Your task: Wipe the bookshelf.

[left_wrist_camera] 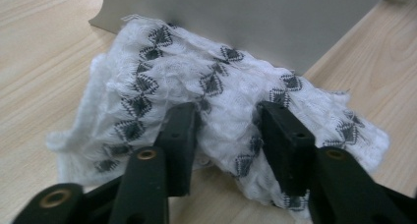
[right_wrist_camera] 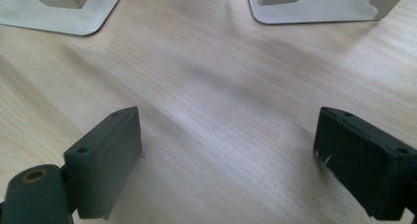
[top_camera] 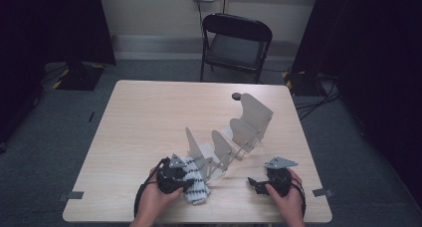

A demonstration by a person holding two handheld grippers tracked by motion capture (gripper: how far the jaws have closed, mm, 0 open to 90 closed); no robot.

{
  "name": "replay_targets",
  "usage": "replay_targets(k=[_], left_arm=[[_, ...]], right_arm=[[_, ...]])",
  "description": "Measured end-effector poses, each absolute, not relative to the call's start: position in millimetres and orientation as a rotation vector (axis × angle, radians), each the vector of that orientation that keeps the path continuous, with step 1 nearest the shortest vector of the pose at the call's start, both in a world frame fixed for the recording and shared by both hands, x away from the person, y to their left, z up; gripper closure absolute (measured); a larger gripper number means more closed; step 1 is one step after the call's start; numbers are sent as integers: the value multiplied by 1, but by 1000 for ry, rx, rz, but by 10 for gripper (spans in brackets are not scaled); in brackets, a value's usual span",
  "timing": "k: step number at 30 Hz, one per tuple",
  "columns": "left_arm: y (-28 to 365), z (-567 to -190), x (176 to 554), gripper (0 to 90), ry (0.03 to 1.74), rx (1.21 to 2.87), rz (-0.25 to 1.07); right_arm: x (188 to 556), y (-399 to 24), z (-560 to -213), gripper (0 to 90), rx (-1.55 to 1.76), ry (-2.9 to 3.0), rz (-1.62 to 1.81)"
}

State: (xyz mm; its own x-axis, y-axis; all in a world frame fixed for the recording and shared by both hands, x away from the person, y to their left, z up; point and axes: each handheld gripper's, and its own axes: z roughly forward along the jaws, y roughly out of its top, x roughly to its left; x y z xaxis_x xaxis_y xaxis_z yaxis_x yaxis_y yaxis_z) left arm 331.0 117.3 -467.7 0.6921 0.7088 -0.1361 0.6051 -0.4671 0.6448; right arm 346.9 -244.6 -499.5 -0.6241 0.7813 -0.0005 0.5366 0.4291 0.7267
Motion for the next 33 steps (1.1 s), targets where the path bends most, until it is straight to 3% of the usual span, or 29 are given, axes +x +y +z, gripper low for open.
replay_targets(k=[11, 23, 33], left_arm=[[143, -449, 333, 460, 981, 2179, 264], [160, -455, 356, 456, 1019, 2199, 342], [141, -471, 333, 461, 948, 2274, 329]], right_arm=[[343, -242, -499, 106, 1162, 2323, 1000], [336, -235, -496, 143, 1161, 2349, 982], [326, -223, -486, 143, 1121, 2363, 1009]])
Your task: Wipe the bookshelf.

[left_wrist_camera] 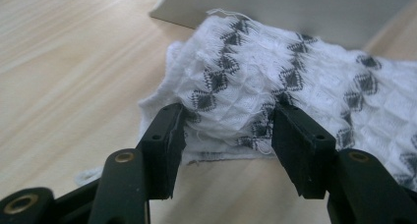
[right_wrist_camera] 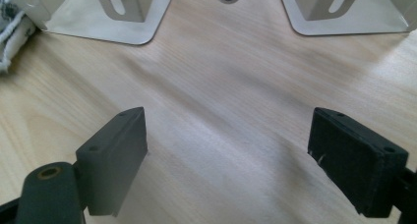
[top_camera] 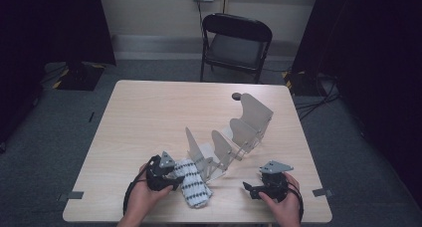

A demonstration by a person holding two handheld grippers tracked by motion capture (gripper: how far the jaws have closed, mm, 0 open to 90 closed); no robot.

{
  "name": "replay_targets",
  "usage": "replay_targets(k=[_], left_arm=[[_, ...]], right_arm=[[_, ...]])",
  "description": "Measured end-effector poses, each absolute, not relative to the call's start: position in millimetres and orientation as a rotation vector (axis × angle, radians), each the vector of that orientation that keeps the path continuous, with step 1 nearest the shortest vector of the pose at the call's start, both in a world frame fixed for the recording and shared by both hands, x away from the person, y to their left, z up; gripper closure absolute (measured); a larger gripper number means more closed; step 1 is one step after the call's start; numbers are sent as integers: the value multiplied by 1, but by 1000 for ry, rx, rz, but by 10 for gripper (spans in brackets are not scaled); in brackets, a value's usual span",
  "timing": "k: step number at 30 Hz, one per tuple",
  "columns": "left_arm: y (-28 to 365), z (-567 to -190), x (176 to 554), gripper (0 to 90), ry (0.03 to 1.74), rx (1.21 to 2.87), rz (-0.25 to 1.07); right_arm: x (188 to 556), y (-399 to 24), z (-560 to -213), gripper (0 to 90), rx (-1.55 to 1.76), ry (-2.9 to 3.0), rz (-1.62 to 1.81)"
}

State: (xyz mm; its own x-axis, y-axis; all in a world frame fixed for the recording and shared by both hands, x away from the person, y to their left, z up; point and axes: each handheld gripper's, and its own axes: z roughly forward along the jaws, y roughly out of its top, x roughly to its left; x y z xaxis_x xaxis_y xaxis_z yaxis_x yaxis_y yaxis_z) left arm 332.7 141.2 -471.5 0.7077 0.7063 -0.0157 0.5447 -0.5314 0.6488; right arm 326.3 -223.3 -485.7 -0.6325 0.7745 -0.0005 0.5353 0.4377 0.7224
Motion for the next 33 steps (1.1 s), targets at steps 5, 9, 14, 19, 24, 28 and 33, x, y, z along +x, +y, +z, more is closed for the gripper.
replay_targets(k=[5, 9, 14, 19, 24, 28, 33], left_arm=[[136, -470, 321, 453, 925, 2291, 314], [135, -468, 319, 435, 916, 2290, 323], [133, -468, 316, 425, 903, 2285, 322], [134, -467, 310, 452, 896, 2276, 290], [128, -467, 303, 479, 885, 2282, 265], [124, -468, 297, 473, 855, 2296, 262], [122, -470, 299, 458, 861, 2290, 269]], right_arm=[[321, -219, -481, 144, 1110, 2371, 1013], [317, -218, -478, 151, 1096, 2374, 1028], [316, -216, -477, 146, 1114, 2369, 1048], [315, -213, -477, 146, 1098, 2380, 1043], [314, -208, -475, 148, 1074, 2401, 1051], [313, -204, -475, 150, 1053, 2411, 1035], [314, -199, -471, 147, 1040, 2408, 1057]])
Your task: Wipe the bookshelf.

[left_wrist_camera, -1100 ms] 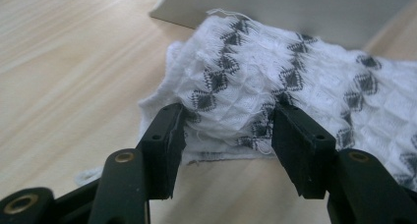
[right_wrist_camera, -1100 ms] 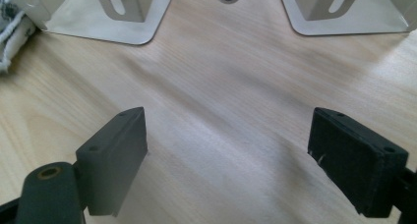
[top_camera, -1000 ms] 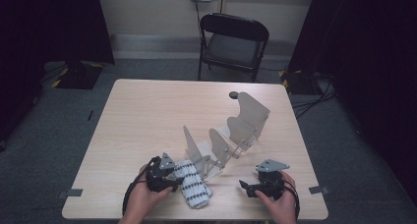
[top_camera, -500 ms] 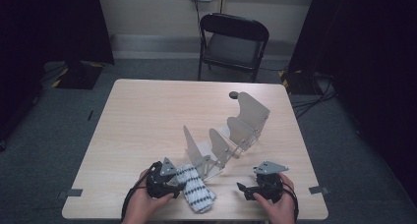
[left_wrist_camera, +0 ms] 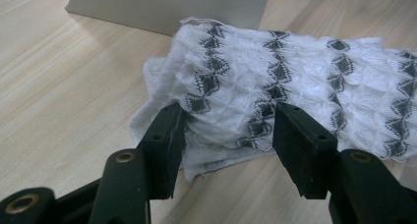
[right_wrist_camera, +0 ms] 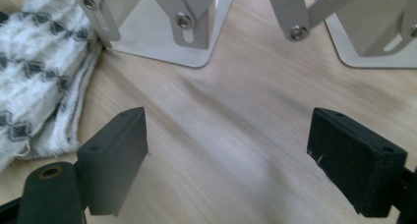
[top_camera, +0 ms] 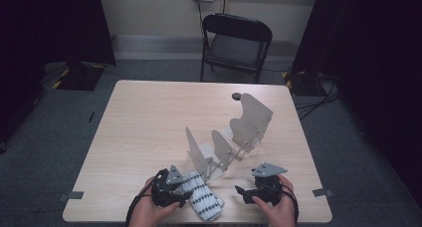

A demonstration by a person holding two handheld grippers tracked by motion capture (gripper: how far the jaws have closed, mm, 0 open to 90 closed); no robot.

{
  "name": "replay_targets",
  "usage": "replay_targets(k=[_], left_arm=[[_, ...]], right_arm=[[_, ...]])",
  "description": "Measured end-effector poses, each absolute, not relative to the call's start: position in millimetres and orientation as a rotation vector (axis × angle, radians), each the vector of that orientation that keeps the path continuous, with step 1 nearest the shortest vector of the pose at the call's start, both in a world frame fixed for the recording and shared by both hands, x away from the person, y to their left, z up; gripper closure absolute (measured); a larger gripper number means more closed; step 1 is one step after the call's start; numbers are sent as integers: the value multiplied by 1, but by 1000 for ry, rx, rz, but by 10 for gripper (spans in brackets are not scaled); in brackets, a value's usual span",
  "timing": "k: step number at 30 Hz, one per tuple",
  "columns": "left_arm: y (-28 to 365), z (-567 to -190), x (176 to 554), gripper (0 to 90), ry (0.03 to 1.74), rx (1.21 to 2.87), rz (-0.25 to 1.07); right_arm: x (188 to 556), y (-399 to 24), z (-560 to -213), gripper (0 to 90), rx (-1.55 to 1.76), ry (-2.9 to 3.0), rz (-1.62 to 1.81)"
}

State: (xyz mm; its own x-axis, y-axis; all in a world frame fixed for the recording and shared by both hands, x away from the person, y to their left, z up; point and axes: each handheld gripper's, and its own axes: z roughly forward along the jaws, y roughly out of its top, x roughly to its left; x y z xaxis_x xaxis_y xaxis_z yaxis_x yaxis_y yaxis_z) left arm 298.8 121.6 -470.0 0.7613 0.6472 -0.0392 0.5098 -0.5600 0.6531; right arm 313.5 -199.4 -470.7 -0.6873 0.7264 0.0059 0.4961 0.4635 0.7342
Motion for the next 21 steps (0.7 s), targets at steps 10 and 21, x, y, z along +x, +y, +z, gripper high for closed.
replay_targets(k=[10, 21], left_arm=[[119, -473, 300, 411, 843, 2301, 284], [119, -476, 300, 405, 838, 2305, 288]], right_arm=[[315, -186, -476, 143, 1014, 2449, 1066], [312, -159, -481, 142, 947, 2533, 1090]])
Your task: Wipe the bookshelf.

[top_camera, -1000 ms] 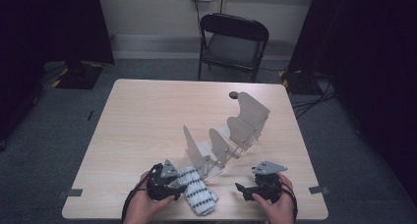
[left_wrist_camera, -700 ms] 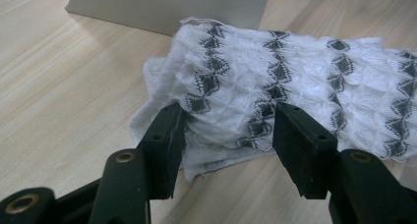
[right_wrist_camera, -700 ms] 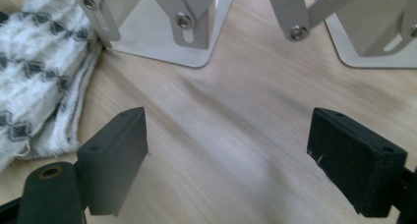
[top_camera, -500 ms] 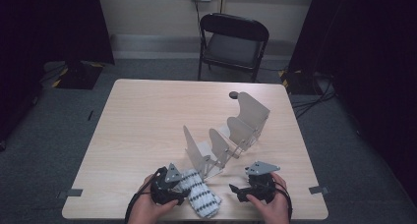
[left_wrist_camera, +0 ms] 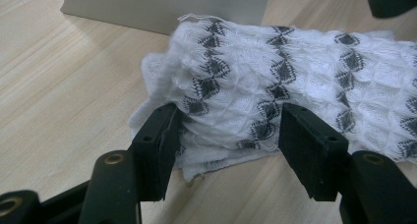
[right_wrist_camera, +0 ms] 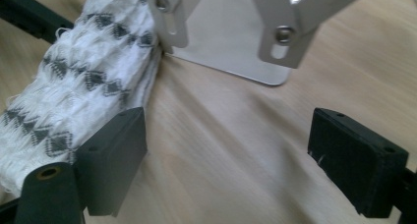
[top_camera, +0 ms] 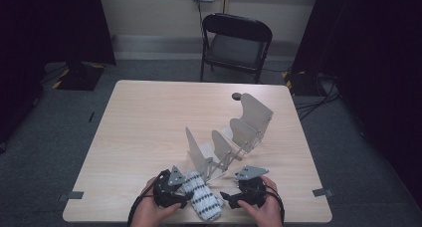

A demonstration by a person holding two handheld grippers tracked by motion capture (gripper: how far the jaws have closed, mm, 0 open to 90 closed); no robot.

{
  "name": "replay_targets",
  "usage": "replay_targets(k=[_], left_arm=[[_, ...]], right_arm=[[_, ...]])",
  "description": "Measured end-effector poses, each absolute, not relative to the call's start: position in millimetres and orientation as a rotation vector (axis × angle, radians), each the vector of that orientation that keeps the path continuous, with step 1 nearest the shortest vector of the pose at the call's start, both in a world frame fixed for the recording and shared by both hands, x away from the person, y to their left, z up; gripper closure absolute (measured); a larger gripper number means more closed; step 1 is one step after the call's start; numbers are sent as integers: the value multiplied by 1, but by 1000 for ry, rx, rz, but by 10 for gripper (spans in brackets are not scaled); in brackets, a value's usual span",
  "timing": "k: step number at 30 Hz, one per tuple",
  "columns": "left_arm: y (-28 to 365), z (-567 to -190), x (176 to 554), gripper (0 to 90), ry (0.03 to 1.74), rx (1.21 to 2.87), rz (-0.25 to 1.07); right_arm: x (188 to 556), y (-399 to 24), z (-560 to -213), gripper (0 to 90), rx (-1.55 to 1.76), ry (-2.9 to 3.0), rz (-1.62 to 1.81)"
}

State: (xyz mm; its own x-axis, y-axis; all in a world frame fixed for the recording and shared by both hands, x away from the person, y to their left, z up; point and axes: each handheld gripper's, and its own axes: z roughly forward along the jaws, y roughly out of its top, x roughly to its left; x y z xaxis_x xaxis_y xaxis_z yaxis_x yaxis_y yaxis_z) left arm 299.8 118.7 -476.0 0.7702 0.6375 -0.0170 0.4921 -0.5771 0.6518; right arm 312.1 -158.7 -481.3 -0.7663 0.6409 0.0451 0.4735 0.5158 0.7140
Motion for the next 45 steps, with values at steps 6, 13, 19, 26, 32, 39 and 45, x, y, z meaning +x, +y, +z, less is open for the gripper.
replay_targets(k=[6, 13, 19, 26, 32, 39, 45], left_arm=[[118, -476, 301, 399, 846, 2295, 282], [122, -475, 304, 347, 852, 2290, 286], [135, -471, 308, 297, 873, 2269, 314], [151, -472, 313, 248, 893, 2241, 323], [161, -474, 315, 248, 914, 2236, 348], [168, -481, 319, 247, 915, 2251, 350], [171, -491, 322, 209, 918, 2252, 348]], right_arm=[[311, -148, -489, 145, 892, 2582, 1072], [311, -144, -492, 149, 833, 2604, 1018], [312, -149, -492, 153, 848, 2589, 999], [325, -171, -491, 155, 918, 2547, 976], [340, -189, -490, 156, 983, 2511, 943], [359, -206, -489, 156, 1080, 2471, 915], [363, -220, -483, 183, 1129, 2448, 914]])
